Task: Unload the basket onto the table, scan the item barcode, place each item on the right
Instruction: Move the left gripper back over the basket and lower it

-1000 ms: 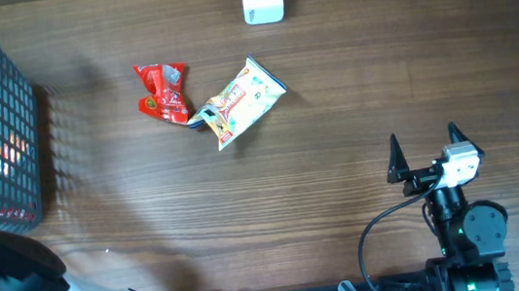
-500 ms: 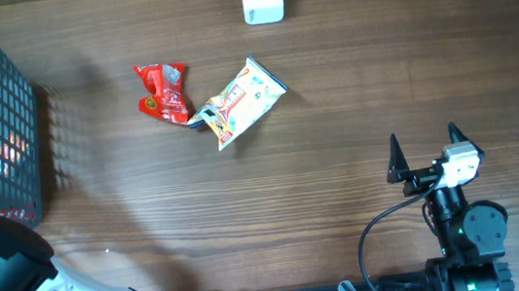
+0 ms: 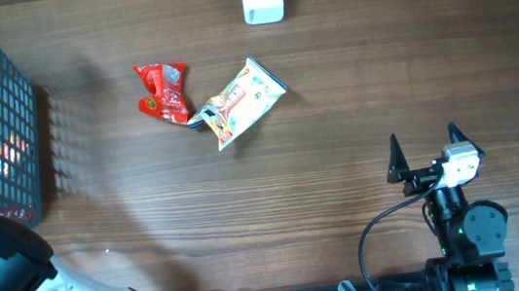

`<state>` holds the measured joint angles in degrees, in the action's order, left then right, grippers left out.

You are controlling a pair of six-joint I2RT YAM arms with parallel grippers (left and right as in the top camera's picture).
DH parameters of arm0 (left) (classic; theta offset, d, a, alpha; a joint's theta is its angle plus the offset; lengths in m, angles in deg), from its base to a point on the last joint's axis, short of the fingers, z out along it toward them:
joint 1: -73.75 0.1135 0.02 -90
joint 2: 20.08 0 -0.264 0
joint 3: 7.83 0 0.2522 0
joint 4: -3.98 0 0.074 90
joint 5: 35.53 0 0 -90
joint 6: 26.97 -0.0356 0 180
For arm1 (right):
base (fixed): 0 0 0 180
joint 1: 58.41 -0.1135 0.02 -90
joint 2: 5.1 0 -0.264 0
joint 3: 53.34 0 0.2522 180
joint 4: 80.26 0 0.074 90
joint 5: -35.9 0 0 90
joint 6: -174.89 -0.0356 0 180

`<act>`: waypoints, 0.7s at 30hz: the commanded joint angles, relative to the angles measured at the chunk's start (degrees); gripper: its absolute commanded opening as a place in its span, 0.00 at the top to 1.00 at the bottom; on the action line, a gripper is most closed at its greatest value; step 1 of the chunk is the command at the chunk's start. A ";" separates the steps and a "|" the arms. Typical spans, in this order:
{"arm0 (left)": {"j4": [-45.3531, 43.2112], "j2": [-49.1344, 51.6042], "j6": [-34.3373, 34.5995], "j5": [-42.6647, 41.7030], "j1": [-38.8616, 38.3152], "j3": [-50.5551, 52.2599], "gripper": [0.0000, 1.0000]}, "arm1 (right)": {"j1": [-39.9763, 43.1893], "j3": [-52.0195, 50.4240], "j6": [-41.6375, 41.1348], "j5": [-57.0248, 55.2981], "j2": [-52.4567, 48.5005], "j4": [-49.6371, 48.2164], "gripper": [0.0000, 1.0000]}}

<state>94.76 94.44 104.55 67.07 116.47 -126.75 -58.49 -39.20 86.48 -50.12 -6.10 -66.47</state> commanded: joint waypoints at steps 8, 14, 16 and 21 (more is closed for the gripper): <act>7.50 -0.39 6.08 2.27 6.29 0.28 0.00 | -0.24 -0.09 -0.46 -0.81 0.42 -0.11 0.00; 7.15 -0.39 3.76 2.21 9.46 0.28 0.00 | -0.24 -0.09 -0.46 -0.81 0.42 -0.11 0.00; 6.14 -0.39 3.08 2.12 9.55 0.28 0.00 | -0.24 -0.09 -0.46 -0.81 0.42 -0.11 0.00; 1.92 -0.39 0.68 -3.89 9.53 0.28 0.00 | -0.24 -0.09 -0.46 -0.81 0.42 -0.11 0.00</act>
<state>98.23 94.44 107.13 66.81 125.74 -126.75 -58.49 -39.20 86.48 -50.12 -6.10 -66.47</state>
